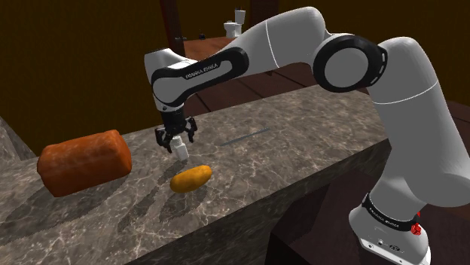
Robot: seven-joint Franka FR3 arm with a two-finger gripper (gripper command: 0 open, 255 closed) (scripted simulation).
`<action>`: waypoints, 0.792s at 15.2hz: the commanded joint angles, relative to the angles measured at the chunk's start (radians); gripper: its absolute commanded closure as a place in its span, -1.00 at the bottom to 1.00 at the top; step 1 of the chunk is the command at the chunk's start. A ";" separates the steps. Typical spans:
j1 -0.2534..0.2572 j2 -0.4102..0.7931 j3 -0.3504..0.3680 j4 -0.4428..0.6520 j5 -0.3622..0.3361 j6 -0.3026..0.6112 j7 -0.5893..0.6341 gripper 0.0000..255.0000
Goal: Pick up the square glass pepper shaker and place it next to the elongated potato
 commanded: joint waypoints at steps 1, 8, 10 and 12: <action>0.000 0.000 0.000 0.000 0.000 0.000 0.000 -1.00; 0.001 -0.013 0.002 0.107 0.004 -0.120 -0.003 -1.00; 0.001 -0.013 0.002 0.107 0.004 -0.120 -0.003 -1.00; 0.001 -0.013 0.002 0.107 0.004 -0.120 -0.003 -1.00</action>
